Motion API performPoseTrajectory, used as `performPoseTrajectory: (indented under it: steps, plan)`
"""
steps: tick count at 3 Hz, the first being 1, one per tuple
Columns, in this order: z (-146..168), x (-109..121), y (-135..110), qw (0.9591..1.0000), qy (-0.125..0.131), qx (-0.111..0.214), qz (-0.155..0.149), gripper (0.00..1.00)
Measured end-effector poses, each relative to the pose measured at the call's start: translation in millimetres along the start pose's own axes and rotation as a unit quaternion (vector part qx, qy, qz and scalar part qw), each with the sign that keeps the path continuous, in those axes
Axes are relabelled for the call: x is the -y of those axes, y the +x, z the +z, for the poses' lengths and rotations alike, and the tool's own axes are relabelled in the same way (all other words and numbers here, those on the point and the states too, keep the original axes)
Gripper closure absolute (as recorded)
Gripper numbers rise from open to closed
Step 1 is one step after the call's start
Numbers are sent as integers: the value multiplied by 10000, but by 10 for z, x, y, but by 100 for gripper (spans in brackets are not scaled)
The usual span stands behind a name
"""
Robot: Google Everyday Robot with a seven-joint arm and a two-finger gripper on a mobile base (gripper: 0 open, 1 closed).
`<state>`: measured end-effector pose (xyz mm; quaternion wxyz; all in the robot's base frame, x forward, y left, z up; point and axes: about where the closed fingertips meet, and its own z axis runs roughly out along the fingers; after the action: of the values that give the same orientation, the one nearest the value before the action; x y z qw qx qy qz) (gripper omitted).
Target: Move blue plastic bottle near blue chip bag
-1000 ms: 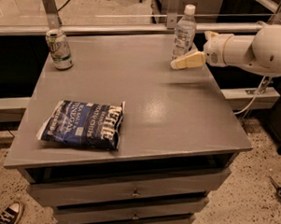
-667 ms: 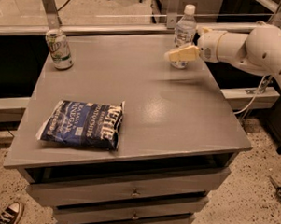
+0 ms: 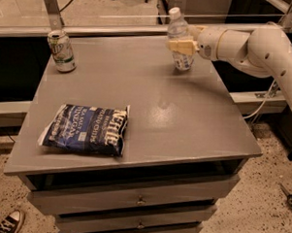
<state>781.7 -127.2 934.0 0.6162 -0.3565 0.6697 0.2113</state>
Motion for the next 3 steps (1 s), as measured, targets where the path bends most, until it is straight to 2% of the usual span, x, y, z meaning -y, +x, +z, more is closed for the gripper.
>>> performPoseTrajectory:
  steps: [1,2,3]
  plan:
    - [-54,-29,-8,10000,19,36,-20,62]
    - [-333,-191,-199,9998,41,192,-22,94]
    - [-701,-358,-360,9977,70,569,365,100]
